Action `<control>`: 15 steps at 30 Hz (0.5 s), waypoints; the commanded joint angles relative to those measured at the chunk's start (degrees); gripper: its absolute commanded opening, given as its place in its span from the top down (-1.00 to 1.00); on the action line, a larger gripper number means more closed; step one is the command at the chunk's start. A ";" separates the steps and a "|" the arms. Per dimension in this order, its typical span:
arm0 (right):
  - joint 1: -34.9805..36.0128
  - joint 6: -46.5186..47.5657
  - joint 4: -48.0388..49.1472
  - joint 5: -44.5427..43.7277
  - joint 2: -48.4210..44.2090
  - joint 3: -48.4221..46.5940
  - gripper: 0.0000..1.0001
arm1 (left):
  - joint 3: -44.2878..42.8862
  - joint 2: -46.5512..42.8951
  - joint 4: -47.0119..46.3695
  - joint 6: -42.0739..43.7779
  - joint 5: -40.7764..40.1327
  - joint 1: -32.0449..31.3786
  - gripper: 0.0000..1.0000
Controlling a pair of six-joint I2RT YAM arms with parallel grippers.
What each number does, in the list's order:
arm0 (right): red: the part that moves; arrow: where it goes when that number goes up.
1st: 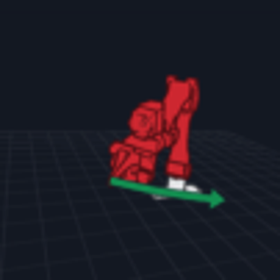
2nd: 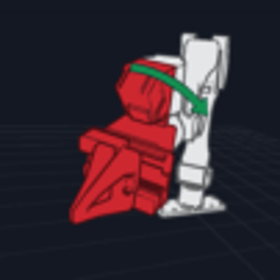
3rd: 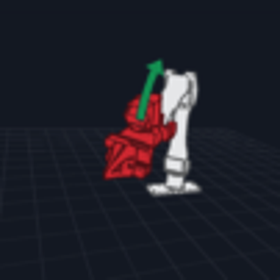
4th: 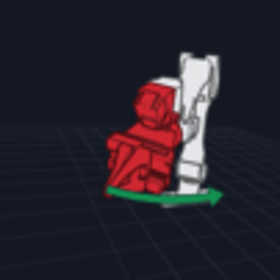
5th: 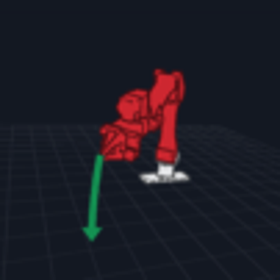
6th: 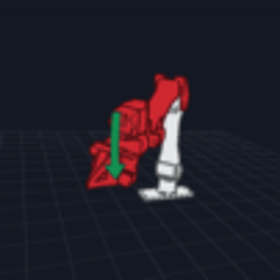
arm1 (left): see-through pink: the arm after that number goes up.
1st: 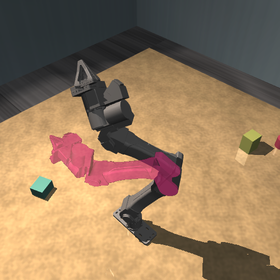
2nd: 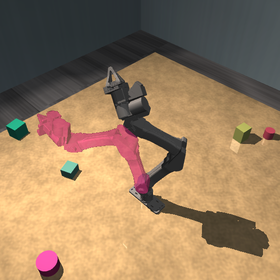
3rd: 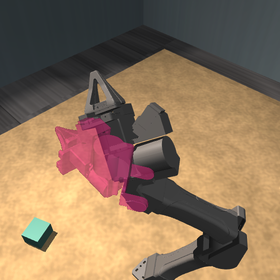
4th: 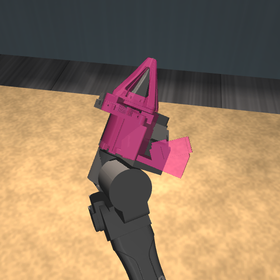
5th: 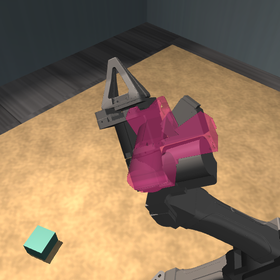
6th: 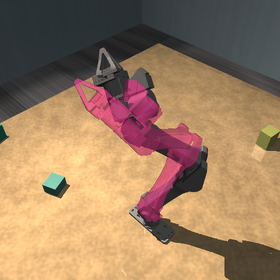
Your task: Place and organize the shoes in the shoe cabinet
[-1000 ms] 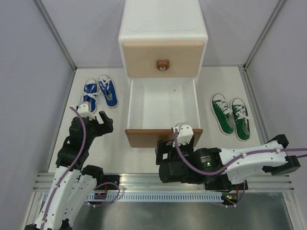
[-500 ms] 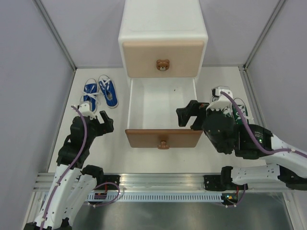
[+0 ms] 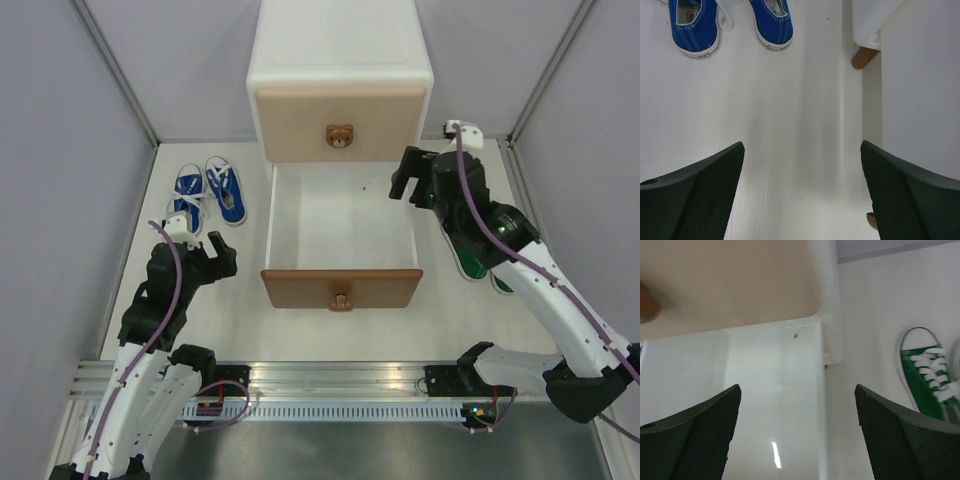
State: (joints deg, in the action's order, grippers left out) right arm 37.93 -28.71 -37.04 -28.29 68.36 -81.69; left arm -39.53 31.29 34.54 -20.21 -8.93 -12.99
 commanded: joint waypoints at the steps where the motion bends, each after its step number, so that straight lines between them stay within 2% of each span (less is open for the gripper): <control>1: -11.19 4.10 0.04 8.68 -5.42 3.72 -0.96 | 0.15 -0.35 -2.02 1.84 -0.48 -0.10 -0.99; 3: -16.63 5.41 -1.01 12.89 -7.35 7.24 -0.96 | 0.07 -0.35 -1.85 1.93 -0.48 -0.10 -1.00; 4: -22.23 5.77 -1.63 14.30 -7.71 8.12 -0.96 | 0.07 -0.35 -1.85 1.93 -0.39 -0.10 -0.99; 7: -32.00 7.35 -2.78 18.53 -8.50 11.72 -0.96 | -0.02 -0.44 -1.94 1.84 -0.21 -0.10 -0.99; 11: -39.85 9.37 -1.82 18.98 -9.82 16.99 -0.96 | -0.02 -0.61 -1.94 1.92 0.05 -0.10 -0.99; 15: -44.34 10.34 -0.23 15.65 -9.74 21.13 -0.96 | 0.15 -1.23 -2.02 1.75 0.14 -0.10 -1.00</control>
State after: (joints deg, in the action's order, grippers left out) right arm -4.12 -20.47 -38.48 -12.32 59.48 -62.35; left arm -39.46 30.79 34.54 -20.21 -8.88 -12.99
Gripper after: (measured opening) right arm 0.979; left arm 0.995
